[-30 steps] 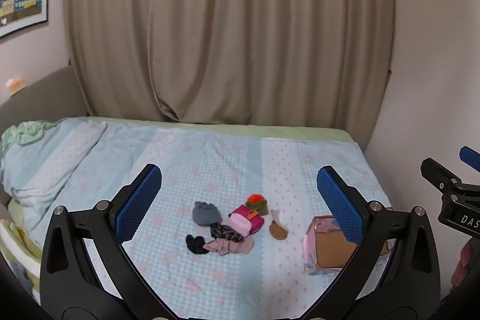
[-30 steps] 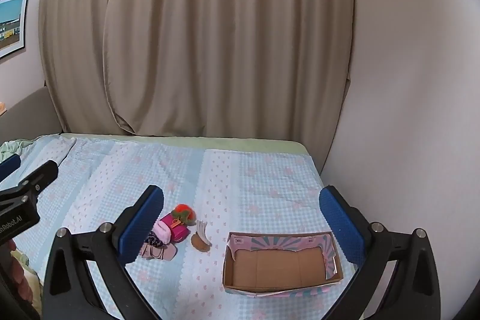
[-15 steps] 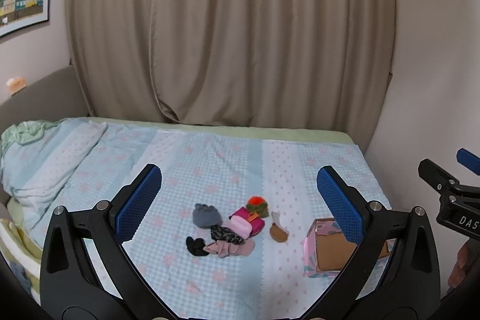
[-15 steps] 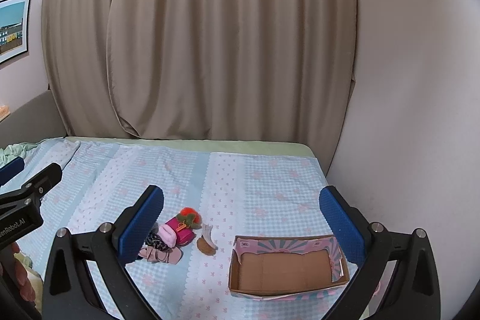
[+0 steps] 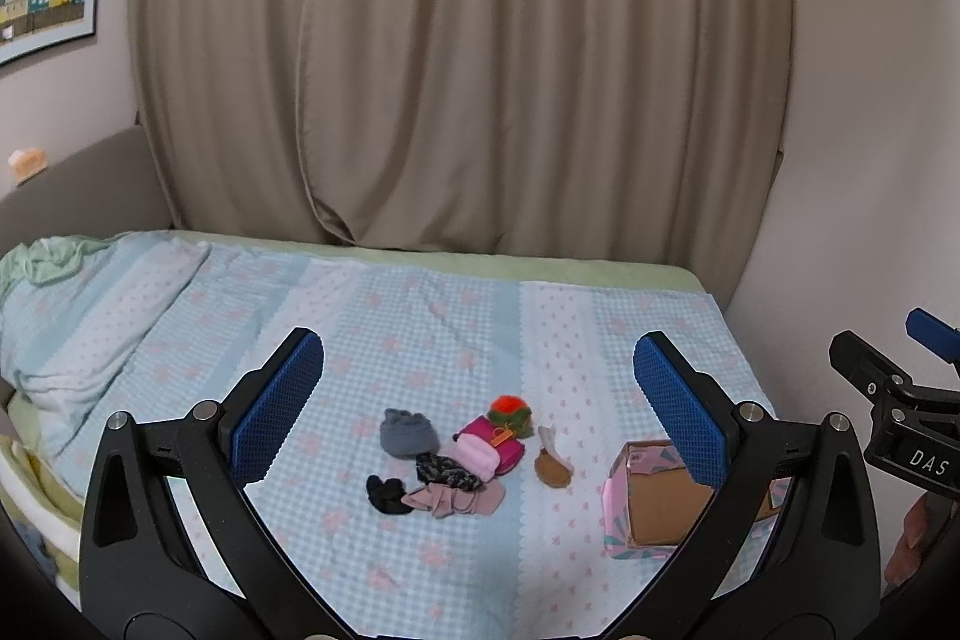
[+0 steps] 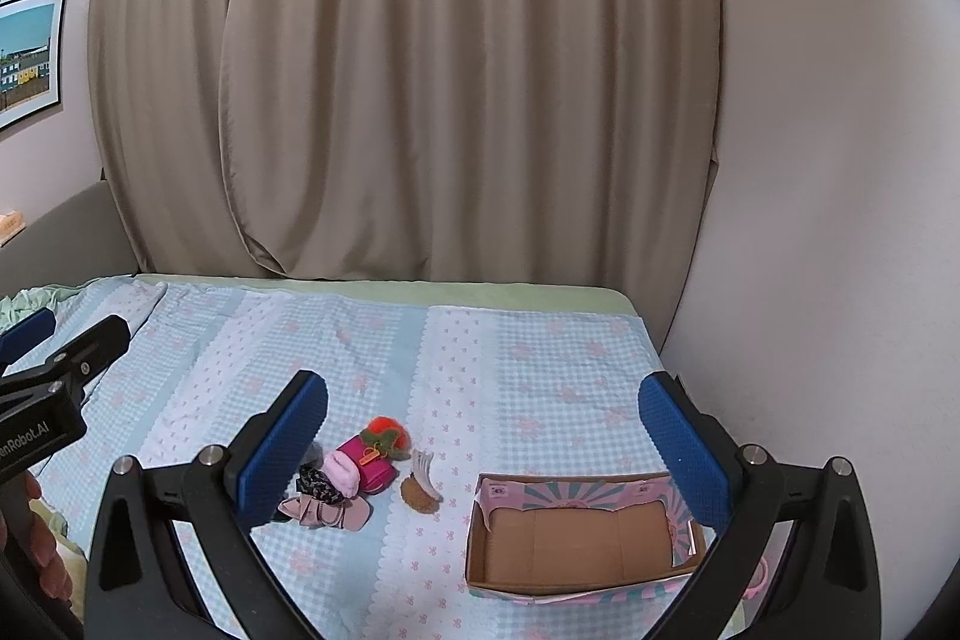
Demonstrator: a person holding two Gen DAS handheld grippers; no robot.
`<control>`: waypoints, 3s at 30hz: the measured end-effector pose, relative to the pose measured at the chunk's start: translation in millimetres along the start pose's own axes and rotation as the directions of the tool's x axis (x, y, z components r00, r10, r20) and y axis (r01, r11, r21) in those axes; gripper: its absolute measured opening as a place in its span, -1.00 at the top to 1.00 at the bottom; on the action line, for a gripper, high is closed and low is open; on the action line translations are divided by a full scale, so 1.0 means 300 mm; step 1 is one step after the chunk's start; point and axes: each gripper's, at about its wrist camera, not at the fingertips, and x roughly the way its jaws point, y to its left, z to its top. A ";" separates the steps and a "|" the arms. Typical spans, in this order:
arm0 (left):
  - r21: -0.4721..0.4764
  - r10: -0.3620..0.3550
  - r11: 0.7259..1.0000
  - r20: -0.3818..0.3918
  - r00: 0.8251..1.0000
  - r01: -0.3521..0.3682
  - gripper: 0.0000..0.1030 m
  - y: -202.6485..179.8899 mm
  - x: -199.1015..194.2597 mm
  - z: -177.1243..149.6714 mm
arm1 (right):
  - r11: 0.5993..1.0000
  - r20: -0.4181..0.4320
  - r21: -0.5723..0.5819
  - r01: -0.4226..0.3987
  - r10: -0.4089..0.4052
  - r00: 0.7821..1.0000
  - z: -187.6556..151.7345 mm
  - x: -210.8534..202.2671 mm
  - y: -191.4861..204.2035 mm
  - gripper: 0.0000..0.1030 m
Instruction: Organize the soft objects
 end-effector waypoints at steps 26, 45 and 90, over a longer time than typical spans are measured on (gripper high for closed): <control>-0.008 -0.002 1.000 0.001 1.000 0.002 -0.99 0.005 0.008 0.003 | 1.000 0.002 0.008 -0.004 0.004 1.000 0.002 0.003 0.015 -1.00; -0.012 -0.004 1.000 0.001 1.000 0.004 -0.99 0.008 0.011 0.002 | 1.000 0.012 0.005 0.000 0.000 1.000 -0.006 0.002 0.023 -1.00; -0.321 -0.367 0.921 -0.524 0.768 0.220 -0.99 0.605 1.383 -0.621 | 0.966 -0.466 0.238 0.096 0.027 0.884 -0.680 1.165 0.586 -1.00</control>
